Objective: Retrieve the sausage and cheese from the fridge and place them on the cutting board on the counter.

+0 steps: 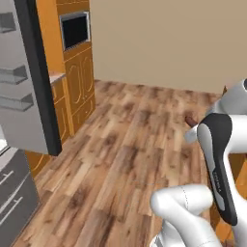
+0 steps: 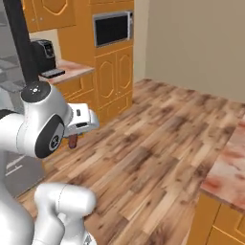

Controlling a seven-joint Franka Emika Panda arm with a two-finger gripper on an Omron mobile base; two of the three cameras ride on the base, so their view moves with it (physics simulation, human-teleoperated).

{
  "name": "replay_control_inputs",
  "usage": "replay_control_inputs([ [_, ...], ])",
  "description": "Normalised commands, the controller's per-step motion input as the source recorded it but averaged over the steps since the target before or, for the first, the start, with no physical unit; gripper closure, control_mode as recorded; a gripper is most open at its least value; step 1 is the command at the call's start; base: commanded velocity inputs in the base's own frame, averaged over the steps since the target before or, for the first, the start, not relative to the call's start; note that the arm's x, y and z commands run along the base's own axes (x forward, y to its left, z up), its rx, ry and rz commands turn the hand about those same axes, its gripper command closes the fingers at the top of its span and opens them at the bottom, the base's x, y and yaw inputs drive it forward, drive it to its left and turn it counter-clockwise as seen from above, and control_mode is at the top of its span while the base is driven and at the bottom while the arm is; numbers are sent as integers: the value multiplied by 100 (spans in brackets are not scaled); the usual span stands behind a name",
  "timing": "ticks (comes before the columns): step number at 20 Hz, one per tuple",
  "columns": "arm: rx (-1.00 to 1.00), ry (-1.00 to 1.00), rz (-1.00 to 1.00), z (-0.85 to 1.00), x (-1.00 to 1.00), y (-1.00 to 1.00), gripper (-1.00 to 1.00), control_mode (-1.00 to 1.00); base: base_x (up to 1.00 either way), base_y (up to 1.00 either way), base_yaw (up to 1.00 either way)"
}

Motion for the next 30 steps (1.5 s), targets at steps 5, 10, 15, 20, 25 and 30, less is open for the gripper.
replay_control_inputs([
  [5,0,0,0,0,0,0,100,100,-58,-1,-80],
  [10,0,0,0,0,0,0,100,100,77,-71,-29],
  [15,0,0,0,0,0,0,100,100,48,-100,-2],
  [20,0,0,0,0,0,0,100,100,-62,-100,-9],
  [25,0,0,0,0,0,0,100,100,-50,-100,-15],
  [30,0,0,0,0,0,0,100,100,-33,-100,-15],
])
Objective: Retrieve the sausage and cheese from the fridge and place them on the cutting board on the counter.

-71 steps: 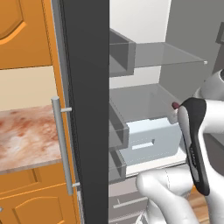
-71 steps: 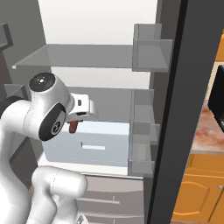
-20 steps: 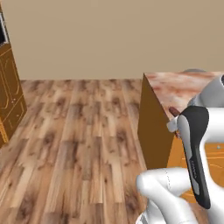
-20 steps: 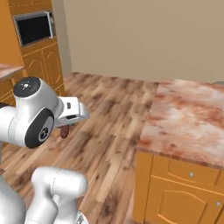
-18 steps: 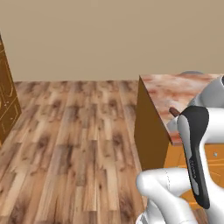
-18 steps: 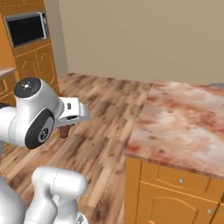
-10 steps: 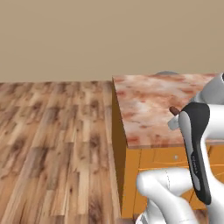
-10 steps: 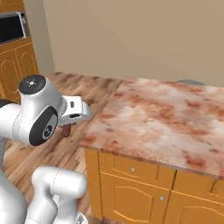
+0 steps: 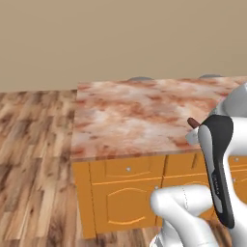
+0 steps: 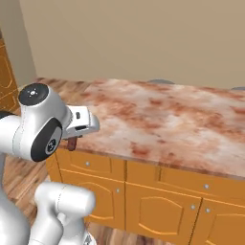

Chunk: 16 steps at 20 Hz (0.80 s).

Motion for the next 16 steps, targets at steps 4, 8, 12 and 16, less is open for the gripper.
replay_control_inputs([
  [4,0,0,0,0,0,0,100,100,-13,-100,-14],
  [8,0,0,0,0,0,0,100,100,-15,-100,-16],
  [12,0,0,0,0,0,0,100,100,-11,-100,-11],
  [16,0,0,0,0,0,0,100,100,-2,-100,-4],
])
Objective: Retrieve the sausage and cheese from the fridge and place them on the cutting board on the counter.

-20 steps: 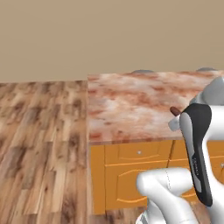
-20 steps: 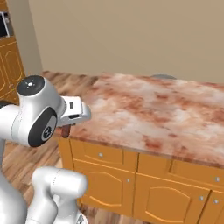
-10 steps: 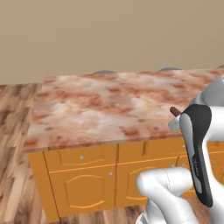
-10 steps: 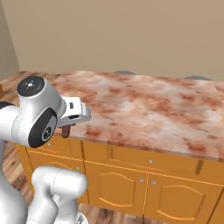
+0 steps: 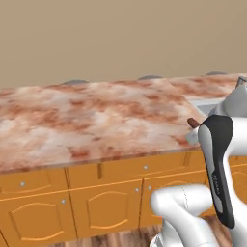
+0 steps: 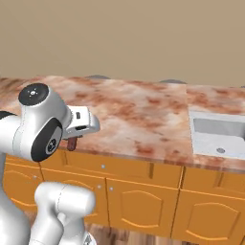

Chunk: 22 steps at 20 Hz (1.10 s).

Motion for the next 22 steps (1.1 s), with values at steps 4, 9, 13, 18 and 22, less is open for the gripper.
replay_control_inputs([
  [4,0,0,0,0,0,0,100,100,0,-100,0],
  [9,0,0,0,0,0,0,100,100,0,-100,0],
  [13,0,0,0,0,0,0,100,100,-2,-100,0],
  [18,0,0,0,0,0,0,100,100,0,-100,8],
  [22,0,0,0,0,0,0,100,100,10,-100,24],
])
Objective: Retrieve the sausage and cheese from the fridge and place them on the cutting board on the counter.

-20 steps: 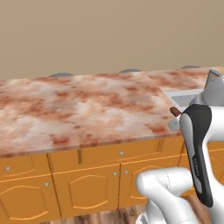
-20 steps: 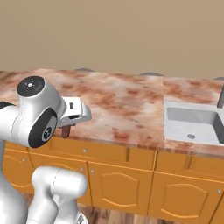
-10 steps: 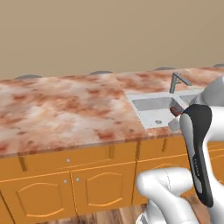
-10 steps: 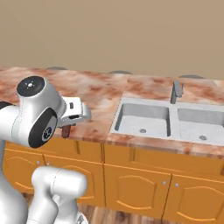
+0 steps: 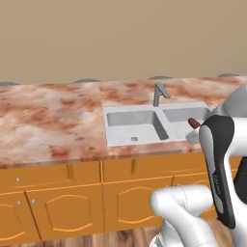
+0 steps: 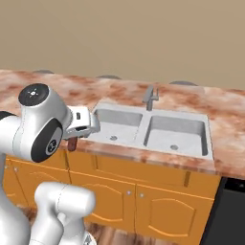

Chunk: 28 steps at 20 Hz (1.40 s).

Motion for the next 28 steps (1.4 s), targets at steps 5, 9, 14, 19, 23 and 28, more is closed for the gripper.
replay_control_inputs([
  [5,0,0,0,0,0,0,100,100,2,-100,13],
  [9,0,0,0,0,0,0,100,100,0,-100,9],
  [14,0,0,0,0,0,0,100,100,-1,-100,3],
  [19,0,0,0,0,0,0,100,100,0,-100,1],
  [23,0,0,0,0,0,0,100,100,0,-100,0],
  [28,0,0,0,0,0,0,100,100,5,-100,0],
])
